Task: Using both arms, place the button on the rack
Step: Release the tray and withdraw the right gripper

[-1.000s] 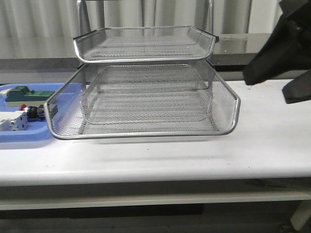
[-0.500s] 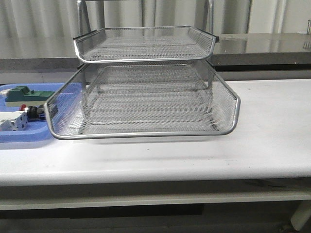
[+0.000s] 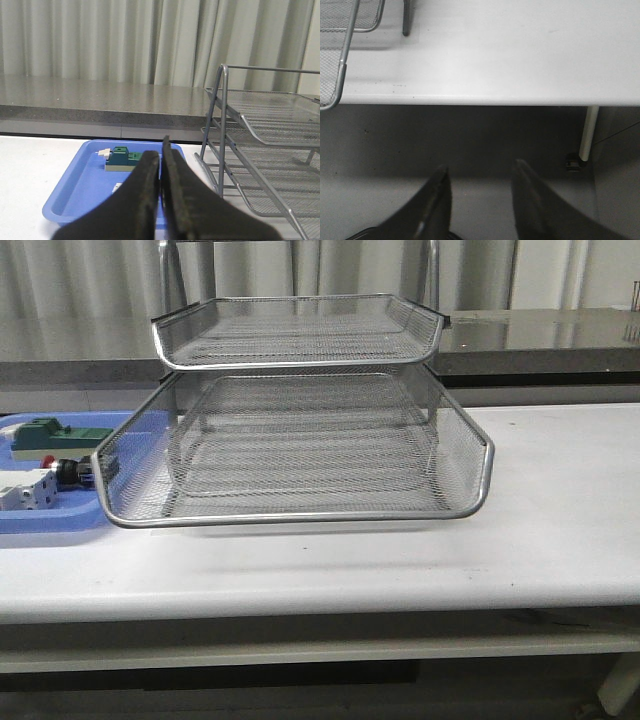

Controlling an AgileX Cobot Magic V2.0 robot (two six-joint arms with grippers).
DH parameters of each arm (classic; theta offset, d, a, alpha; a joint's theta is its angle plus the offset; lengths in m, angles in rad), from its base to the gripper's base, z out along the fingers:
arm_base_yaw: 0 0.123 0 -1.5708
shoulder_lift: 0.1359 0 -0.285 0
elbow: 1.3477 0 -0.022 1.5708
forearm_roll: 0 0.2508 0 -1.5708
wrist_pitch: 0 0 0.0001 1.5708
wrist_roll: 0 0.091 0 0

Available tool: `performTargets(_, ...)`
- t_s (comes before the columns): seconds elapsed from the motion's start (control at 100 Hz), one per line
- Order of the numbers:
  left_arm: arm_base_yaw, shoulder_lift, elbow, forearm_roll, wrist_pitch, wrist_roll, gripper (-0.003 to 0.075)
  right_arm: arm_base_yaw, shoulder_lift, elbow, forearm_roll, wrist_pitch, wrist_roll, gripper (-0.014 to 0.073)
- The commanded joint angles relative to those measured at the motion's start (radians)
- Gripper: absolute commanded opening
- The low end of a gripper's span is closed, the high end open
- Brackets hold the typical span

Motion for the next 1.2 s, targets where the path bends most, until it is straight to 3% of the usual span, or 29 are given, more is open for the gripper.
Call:
performTargets(0.0,0.002,-0.034,0.047,-0.009,-0.079,-0.009,0.0004,-0.003,-0.014,-0.036,-0.024,-0.042,0.004,0.0120)
performTargets(0.16,0.002,-0.034,0.047,-0.009,-0.079,-0.009,0.0004,-0.003,-0.017,-0.036,-0.024,-0.042,0.004,-0.0075)
performTargets(1.19,0.002,-0.034,0.045,-0.004,-0.121,-0.007,0.0004,-0.003,-0.017,-0.036,-0.024,-0.042,0.004,-0.0068)
